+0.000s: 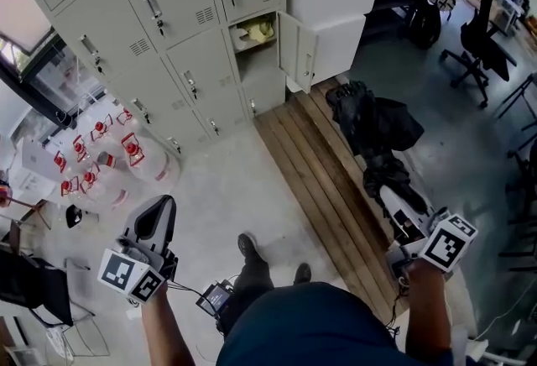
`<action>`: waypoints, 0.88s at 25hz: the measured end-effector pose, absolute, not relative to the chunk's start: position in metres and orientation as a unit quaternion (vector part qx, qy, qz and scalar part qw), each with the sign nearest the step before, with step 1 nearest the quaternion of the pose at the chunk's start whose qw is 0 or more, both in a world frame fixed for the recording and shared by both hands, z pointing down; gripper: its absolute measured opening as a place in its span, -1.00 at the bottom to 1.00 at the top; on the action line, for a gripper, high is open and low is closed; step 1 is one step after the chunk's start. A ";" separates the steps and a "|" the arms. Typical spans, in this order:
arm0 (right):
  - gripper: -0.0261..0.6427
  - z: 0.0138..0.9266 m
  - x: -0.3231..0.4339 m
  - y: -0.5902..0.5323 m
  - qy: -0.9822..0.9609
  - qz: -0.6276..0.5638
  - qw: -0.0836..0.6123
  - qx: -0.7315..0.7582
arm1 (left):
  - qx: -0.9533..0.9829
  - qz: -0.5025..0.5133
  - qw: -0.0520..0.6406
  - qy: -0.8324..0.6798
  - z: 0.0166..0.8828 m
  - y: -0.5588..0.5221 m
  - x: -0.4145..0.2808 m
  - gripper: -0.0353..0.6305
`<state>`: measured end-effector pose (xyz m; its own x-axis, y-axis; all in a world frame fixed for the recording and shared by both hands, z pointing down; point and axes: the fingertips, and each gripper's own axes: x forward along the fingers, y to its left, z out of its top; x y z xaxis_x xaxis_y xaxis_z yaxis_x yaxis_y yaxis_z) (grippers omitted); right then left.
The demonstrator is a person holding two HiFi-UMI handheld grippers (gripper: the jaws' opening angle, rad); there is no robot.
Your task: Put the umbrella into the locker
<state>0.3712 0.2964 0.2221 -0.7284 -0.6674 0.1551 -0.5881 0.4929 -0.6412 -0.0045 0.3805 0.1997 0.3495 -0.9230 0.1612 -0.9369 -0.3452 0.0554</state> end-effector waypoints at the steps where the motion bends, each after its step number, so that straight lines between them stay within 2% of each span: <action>1: -0.33 0.222 0.363 0.289 0.861 -0.347 0.057 -0.366 | 0.821 0.049 0.070 -0.564 0.201 0.370 -0.011 -0.84; 12: -0.33 0.211 0.285 0.219 0.851 -0.346 0.064 -0.390 | 0.853 0.046 0.071 -0.516 0.191 0.267 -0.072 -0.84; 22: -0.33 0.208 0.228 0.191 0.845 -0.338 0.074 -0.408 | 0.869 0.047 0.071 -0.487 0.195 0.224 -0.123 -0.84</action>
<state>0.2276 0.1909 0.2077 -0.6562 -0.7395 0.1501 -0.6393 0.4391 -0.6312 -0.1234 0.2242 0.1948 0.5205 -0.8404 0.1509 -0.8538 -0.5148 0.0776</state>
